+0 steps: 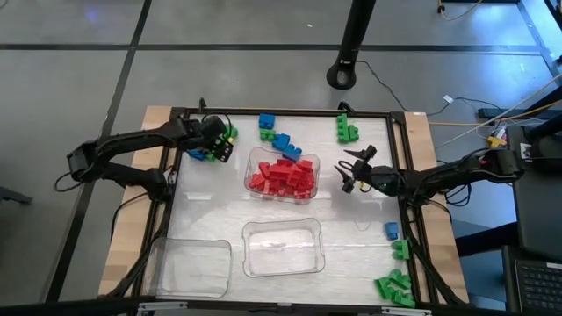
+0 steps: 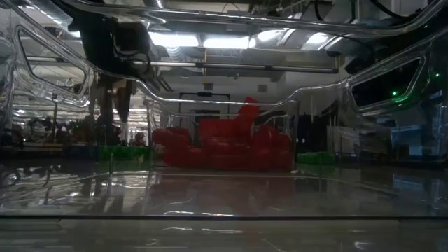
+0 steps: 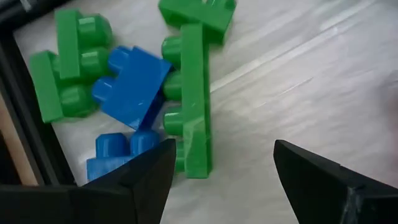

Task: Sort blocks
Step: Put the green game piece into the bottom right transparent bin

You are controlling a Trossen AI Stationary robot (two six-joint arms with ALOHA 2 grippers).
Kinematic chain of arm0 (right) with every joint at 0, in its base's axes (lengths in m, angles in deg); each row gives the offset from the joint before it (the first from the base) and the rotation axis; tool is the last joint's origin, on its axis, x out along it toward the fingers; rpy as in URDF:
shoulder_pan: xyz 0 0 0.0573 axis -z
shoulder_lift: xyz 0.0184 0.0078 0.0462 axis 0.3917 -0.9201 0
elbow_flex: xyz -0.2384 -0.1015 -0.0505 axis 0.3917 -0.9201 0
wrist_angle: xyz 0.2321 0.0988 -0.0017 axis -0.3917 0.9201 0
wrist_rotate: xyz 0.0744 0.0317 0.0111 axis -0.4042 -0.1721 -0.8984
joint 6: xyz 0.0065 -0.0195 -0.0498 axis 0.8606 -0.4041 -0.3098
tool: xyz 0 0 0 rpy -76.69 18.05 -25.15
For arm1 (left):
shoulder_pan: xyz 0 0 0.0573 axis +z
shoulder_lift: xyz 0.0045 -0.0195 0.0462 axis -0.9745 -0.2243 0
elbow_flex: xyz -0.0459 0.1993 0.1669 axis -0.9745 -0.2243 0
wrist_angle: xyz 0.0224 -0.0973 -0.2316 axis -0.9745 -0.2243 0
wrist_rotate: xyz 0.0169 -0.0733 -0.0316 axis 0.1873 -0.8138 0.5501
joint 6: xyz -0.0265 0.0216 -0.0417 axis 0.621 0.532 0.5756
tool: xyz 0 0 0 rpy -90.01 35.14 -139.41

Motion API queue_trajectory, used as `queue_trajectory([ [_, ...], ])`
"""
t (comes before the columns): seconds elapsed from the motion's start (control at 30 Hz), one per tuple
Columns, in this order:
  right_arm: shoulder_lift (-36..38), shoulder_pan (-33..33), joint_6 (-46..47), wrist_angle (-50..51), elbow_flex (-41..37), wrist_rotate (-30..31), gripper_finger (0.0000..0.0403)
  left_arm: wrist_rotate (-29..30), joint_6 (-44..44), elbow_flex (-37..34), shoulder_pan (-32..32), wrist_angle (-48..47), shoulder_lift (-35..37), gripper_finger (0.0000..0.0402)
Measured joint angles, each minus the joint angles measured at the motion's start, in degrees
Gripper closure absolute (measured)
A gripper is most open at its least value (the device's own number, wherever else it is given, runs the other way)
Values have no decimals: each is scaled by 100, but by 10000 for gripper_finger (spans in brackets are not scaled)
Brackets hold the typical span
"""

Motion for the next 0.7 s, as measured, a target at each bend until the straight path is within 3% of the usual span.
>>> queue_trajectory([
  [0.2, -126, 0, 13, -33, -2, 351, 91, 14, -95, -184, 249, 578, -596, 140],
  [0.47, -247, 0, -11, -230, 0, 825, 90, 16, -116, -187, 539, 558, -1259, 140],
  [0.7, -247, 0, -14, -231, 0, 864, 90, -8, -307, -193, 612, 640, -1697, 140],
])
